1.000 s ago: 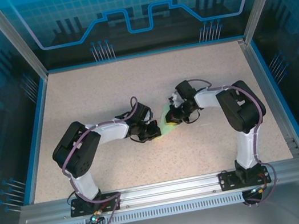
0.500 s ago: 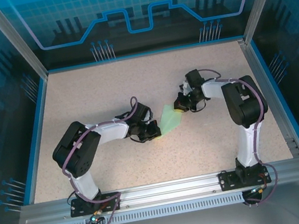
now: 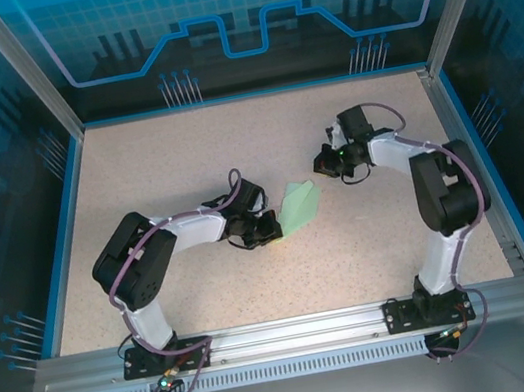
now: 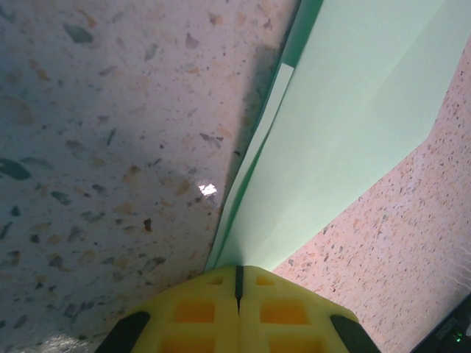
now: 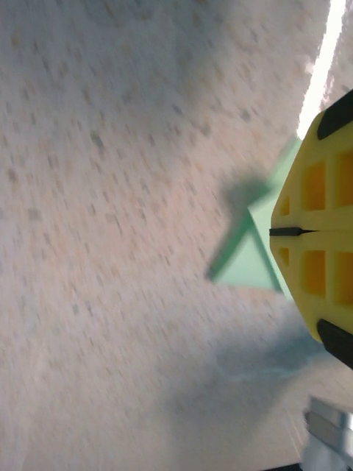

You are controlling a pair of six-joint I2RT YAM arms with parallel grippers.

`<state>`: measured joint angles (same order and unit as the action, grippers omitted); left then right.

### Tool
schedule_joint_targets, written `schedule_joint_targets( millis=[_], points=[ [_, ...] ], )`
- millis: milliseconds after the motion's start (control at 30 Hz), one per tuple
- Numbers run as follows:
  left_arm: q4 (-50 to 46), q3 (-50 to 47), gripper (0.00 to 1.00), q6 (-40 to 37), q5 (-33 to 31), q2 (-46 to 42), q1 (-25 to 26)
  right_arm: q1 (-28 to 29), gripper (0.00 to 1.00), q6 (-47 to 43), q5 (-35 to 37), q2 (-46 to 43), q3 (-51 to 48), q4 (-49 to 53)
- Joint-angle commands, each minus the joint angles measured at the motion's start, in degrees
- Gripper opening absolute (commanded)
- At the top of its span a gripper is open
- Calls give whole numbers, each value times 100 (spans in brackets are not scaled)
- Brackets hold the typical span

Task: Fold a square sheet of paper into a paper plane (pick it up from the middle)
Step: Fourth fold the wing at the center of the table.

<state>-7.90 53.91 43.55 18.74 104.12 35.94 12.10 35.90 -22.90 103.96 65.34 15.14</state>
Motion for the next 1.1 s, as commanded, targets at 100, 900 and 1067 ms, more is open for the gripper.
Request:
schedule_joint_targets(
  millis=[100,900,1067],
  points=[
    [-780,-63,0,-36,-204,175,-51,886,2,100,-257,-72,-433,-59],
    [-246,-312,0,-147,257,-169,-55,1160,1,364,-321,1100,-413,16],
    [-337,-414,0,-161,59,-98,-78,1141,1,340,-286,1091,-408,68]
  ],
)
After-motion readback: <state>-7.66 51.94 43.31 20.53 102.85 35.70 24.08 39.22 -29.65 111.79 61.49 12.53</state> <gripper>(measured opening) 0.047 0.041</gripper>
